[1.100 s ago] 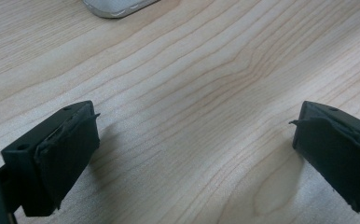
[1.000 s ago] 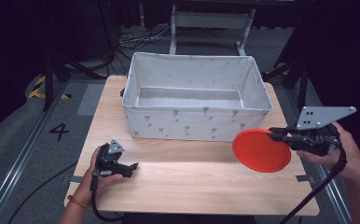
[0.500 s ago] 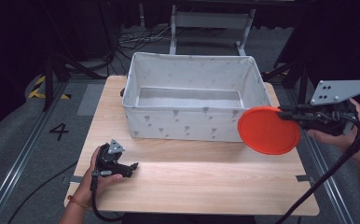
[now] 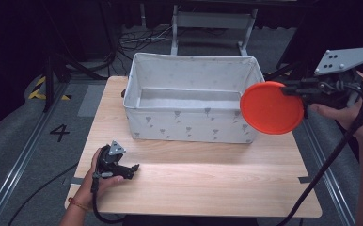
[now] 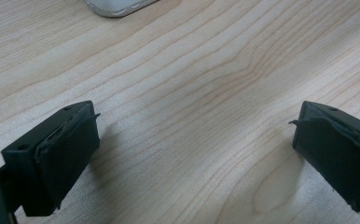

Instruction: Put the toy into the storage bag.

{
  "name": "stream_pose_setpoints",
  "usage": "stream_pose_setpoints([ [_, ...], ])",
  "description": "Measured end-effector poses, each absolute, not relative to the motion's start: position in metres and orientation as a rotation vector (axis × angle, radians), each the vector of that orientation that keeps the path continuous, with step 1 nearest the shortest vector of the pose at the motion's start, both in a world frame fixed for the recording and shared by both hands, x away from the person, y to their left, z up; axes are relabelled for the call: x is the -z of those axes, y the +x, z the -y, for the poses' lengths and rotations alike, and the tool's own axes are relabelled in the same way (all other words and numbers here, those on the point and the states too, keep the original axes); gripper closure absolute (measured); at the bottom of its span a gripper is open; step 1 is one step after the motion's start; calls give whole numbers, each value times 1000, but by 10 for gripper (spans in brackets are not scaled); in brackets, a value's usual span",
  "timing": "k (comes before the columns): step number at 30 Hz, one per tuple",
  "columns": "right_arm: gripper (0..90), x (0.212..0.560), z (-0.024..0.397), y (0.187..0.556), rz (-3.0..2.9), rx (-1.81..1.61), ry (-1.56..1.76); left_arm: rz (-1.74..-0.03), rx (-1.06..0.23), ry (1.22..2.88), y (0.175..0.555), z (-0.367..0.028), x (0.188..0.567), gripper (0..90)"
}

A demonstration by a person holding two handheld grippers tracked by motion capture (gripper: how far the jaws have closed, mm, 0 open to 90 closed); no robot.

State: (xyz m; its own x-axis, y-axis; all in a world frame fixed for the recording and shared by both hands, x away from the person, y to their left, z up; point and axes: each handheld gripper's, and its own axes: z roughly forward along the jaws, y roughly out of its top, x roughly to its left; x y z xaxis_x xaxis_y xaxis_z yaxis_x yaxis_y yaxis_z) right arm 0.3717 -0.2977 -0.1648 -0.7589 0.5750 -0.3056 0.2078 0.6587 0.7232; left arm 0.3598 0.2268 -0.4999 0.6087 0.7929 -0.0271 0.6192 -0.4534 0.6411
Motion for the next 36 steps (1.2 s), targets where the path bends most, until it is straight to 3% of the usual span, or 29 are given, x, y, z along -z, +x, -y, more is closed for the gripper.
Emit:
stream_pose_setpoints([
  [17,818,153,289,433,-2337,-938,634,-1096,-365,2222,361,-227,500,8],
  [36,817,201,276,499,-2434,-871,558,-1091,-384,2222,360,-228,500,11],
])
